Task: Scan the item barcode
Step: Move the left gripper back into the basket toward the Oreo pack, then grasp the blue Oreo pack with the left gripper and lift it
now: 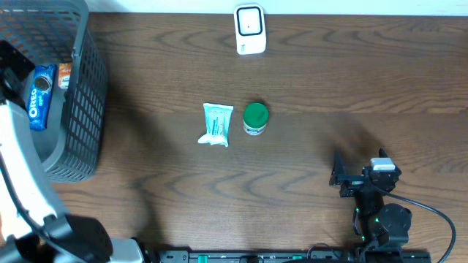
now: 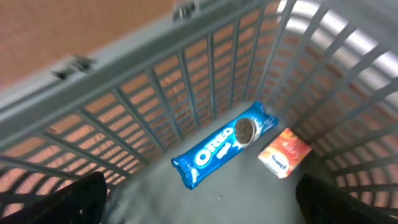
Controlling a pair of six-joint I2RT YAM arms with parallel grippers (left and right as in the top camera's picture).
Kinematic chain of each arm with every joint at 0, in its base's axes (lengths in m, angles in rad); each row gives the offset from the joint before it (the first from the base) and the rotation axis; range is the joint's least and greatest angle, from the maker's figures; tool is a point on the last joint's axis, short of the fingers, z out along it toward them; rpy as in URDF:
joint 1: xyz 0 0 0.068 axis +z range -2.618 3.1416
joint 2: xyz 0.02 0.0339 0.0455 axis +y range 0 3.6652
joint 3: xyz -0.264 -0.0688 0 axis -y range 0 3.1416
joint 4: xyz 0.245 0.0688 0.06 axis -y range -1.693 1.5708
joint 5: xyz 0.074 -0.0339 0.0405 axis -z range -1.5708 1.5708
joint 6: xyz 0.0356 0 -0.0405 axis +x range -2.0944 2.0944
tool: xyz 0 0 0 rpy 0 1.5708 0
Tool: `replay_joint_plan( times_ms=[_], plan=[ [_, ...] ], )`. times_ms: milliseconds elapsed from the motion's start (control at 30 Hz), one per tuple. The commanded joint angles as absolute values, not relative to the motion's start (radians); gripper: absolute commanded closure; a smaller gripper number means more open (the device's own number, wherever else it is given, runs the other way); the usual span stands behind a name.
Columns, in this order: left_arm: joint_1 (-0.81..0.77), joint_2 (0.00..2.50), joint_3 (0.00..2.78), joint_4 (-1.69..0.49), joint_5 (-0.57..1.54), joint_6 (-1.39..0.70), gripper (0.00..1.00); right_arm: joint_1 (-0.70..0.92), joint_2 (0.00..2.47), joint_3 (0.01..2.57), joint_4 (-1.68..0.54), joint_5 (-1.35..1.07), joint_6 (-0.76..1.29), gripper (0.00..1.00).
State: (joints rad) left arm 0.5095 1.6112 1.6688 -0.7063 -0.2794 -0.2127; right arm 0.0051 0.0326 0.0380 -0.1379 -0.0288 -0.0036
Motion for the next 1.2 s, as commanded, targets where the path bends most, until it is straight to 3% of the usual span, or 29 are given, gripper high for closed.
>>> replay_joint_plan(
  times_ms=[0, 233, 467, 633, 1167],
  plan=[
    [0.528, 1.685, 1.675, -0.702, -0.197, -0.221, 0.02, 0.014, 0.036, 0.035, -0.139, -0.025, 0.003, 0.01],
    [0.532, 1.851, 1.675, -0.661, -0.105, -0.218, 0.02, 0.014, 0.036, 0.035, -0.139, -0.025, 0.003, 0.01],
    [0.534, 2.023, 1.675, -0.588, -0.105, -0.014, 0.02, 0.014, 0.036, 0.035, -0.139, -0.025, 0.003, 0.01],
    [0.537, 2.118, 1.675, -0.525, -0.105, 0.011, 0.02, 0.014, 0.036, 0.035, -0.139, -0.025, 0.003, 0.01],
    [0.640, 2.167, 1.672, -0.441, -0.102, 0.036, 0.02, 0.014, 0.036, 0.035, -0.139, -0.025, 0.003, 0.01]
  ],
)
